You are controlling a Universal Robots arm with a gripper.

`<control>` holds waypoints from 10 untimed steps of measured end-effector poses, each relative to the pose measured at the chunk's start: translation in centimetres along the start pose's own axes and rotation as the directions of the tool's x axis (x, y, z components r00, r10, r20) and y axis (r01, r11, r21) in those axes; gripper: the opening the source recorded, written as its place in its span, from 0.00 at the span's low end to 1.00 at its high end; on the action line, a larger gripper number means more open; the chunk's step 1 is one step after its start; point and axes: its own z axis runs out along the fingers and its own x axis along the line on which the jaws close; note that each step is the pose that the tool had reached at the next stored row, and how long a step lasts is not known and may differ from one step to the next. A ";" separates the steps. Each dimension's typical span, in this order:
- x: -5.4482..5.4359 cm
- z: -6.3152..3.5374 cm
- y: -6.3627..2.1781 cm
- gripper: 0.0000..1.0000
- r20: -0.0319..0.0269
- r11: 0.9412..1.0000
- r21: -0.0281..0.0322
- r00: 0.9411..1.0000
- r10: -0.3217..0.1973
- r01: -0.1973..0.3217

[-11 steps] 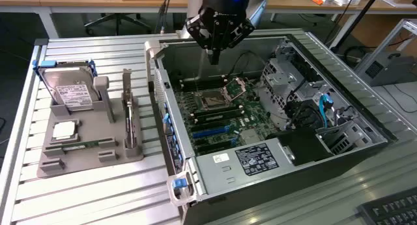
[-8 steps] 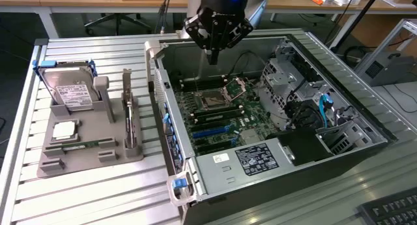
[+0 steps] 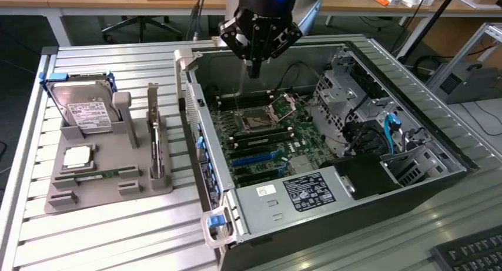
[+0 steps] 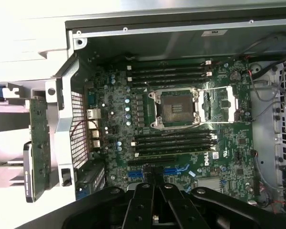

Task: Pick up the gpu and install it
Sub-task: 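Reach for the gpu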

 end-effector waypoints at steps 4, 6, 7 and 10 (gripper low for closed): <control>0.1 0.00 -0.01 0.11 0.000 1.000 0.000 1.000 0.000 0.000; 0.1 0.00 -0.01 0.11 0.000 1.000 0.000 1.000 0.000 0.000; 0.2 0.00 -0.02 0.11 0.000 1.000 0.000 1.000 0.000 0.000; 0.3 -0.01 -0.03 0.11 0.000 1.000 0.000 1.000 0.000 0.000</control>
